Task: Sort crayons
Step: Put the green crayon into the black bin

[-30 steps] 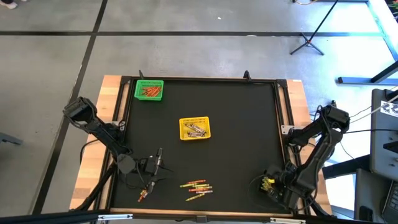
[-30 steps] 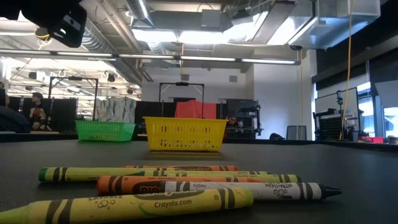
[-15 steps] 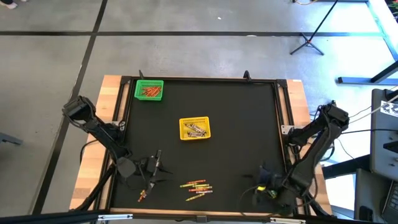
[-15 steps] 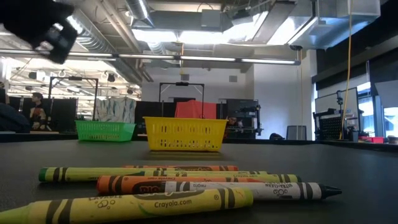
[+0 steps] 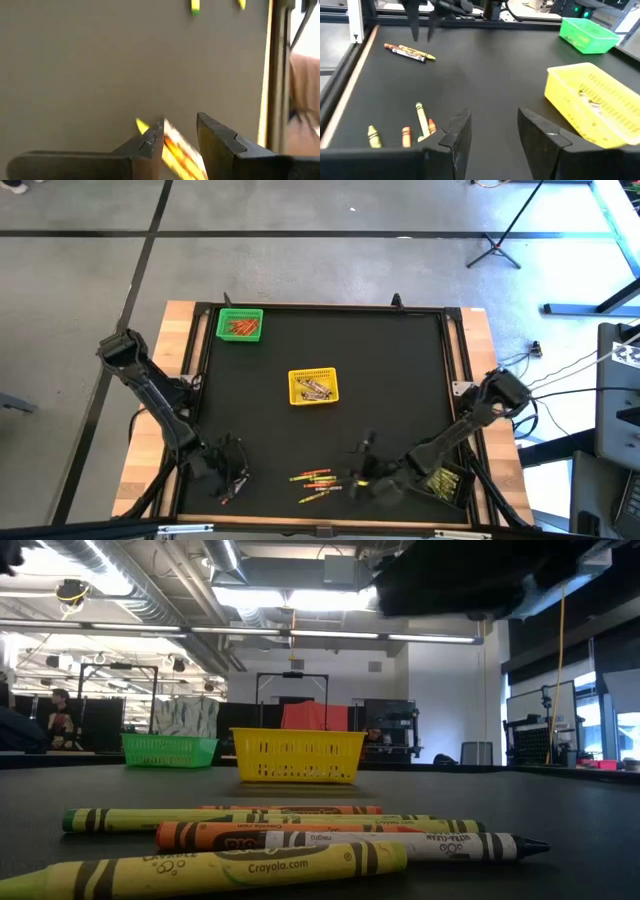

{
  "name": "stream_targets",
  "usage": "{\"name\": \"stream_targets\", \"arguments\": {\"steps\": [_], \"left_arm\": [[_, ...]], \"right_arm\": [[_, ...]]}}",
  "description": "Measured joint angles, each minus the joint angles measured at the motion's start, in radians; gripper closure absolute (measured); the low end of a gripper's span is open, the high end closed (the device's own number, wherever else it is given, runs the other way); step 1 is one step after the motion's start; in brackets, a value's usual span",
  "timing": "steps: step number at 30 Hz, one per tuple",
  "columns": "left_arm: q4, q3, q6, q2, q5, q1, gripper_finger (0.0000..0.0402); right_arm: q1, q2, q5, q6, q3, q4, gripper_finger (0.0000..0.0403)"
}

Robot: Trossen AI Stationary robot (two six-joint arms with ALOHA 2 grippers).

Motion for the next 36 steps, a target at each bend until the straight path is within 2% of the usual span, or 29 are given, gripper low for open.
{"name": "stream_targets", "arguments": {"steps": [3,8,11,16,29,36], "left_arm": [[-0.112,0.058,-0.136,0.0,0.062,-0.02,0.0302],[-0.123,0.067,-0.324,0.012,0.119,-0.055,0.0302],[-0.123,0.067,-0.381,0.046,0.138,-0.067,0.0302],[-0.122,0.067,-0.411,0.102,0.175,-0.068,0.0302],[-0.115,0.067,-0.424,0.117,0.159,-0.068,0.0302],[-0.113,0.067,-0.431,0.165,0.176,-0.068,0.0302]], "right_arm": [[-0.033,0.061,-0.04,-0.039,0.0,0.106,0.0246],[-0.051,0.113,-0.087,-0.055,0.0,0.183,0.0246],[-0.049,0.128,-0.089,-0.063,0.0,0.207,0.0246],[-0.048,0.129,-0.091,-0.064,0.0,0.204,0.0246],[-0.048,0.129,-0.091,-0.063,0.0,0.203,0.0246],[-0.048,0.129,-0.091,-0.063,0.0,0.206,0.0246]]}}
